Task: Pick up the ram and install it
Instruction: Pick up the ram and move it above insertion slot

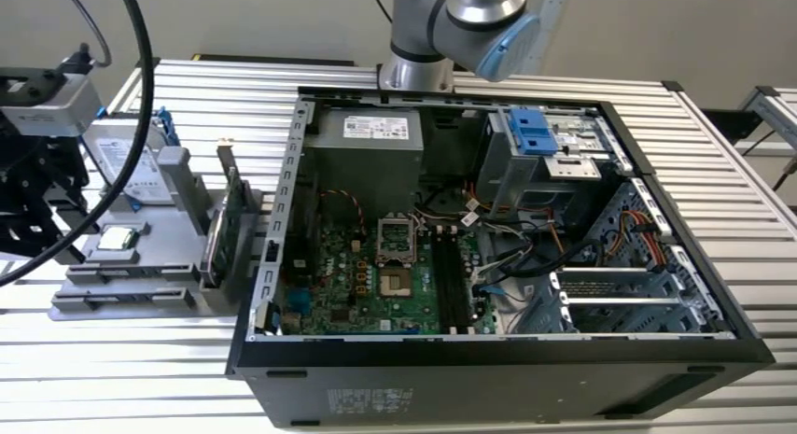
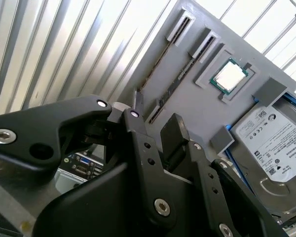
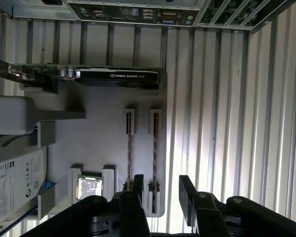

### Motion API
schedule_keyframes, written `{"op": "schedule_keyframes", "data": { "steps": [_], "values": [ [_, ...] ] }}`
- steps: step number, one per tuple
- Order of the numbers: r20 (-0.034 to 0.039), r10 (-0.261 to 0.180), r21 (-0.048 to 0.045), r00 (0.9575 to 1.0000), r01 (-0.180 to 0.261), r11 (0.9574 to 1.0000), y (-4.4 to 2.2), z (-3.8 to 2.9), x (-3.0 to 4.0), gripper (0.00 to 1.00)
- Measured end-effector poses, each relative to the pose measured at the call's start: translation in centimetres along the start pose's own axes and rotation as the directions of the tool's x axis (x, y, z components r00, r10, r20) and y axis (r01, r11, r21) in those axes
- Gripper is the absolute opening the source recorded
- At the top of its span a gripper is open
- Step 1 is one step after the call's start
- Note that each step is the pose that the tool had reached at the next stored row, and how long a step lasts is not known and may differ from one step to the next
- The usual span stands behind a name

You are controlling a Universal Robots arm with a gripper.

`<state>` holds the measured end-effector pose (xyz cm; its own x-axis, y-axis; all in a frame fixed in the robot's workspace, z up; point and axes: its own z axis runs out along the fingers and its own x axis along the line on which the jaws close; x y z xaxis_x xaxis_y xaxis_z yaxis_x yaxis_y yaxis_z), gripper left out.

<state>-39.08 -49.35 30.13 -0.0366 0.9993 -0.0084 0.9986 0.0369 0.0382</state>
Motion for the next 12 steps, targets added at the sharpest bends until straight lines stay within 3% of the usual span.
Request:
{"op": "schedule_keyframes", "data": {
  "steps": [12],
  "values": [
    [0.0,0.0,0.0,1.0,0.0,1.0,-0.01,0.44,0.0,1.0]
  ]
}}
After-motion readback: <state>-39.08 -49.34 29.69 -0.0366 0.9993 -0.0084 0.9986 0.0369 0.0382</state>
